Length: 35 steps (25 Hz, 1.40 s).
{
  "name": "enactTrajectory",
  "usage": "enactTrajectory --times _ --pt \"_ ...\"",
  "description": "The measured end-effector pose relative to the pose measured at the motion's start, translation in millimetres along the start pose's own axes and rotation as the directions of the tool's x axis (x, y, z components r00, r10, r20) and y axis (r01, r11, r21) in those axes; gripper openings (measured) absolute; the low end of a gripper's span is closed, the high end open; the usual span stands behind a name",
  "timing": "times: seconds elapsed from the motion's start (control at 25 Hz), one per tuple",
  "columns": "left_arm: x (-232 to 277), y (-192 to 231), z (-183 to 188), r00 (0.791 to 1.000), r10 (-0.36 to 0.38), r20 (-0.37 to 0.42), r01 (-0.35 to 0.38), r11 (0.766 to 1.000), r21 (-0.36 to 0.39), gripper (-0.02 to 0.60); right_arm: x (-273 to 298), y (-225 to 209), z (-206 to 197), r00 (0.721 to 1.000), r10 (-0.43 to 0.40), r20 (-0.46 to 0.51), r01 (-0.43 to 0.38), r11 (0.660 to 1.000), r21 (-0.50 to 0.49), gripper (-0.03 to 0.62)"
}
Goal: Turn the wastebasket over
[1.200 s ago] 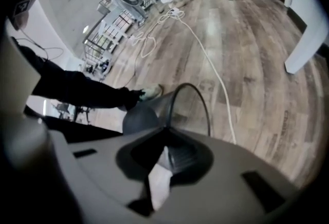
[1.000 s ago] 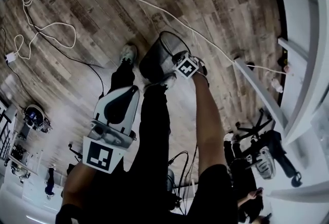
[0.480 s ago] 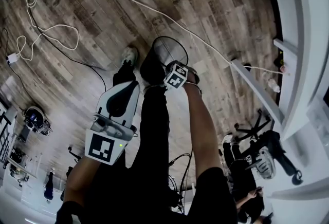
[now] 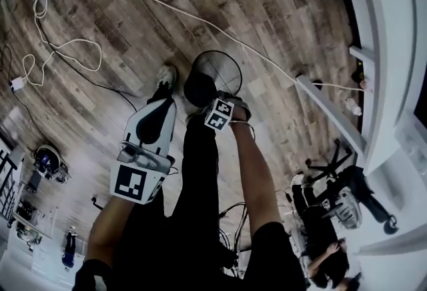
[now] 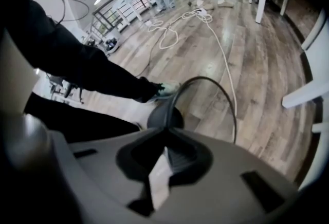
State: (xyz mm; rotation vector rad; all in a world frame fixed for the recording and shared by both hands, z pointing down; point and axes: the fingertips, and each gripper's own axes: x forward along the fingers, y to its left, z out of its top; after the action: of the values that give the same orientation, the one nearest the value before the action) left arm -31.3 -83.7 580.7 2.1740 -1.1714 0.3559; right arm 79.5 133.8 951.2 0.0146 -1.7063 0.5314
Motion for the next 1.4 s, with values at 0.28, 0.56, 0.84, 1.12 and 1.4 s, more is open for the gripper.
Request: enactTrajectory --times 0.28,0.56,0.84,1.12,1.4 --pt "2 -13 6 1.0 -0.024 0.01 0.023 1.0 0.008 0.031 -14 -11 -6 0.995 -0.104 0.011 0.103 0.994 0.027 0.046" --pt "5 -23 4 0.999 -0.048 -0.001 0.048 0.999 0.019 0.031 -30 -55 -15 0.986 -0.164 0.029 0.161 0.984 0.077 0.046" --pt "8 -20 4 0.999 -0.048 -0.004 0.048 0.999 0.017 0.032 -49 -91 -15 0.973 -0.228 0.021 0.226 0.971 0.08 0.046" --pt "14 -16 7 0.999 -0.044 0.003 0.044 0.999 0.027 0.032 -37 -98 -15 0.968 -0.251 -0.017 0.251 0.965 0.081 0.046" --pt "12 -9 2 0.999 -0.034 -0.002 0.034 0.999 0.028 0.032 -18 -69 -5 0.97 -0.243 -0.011 0.243 0.968 0.06 0.046"
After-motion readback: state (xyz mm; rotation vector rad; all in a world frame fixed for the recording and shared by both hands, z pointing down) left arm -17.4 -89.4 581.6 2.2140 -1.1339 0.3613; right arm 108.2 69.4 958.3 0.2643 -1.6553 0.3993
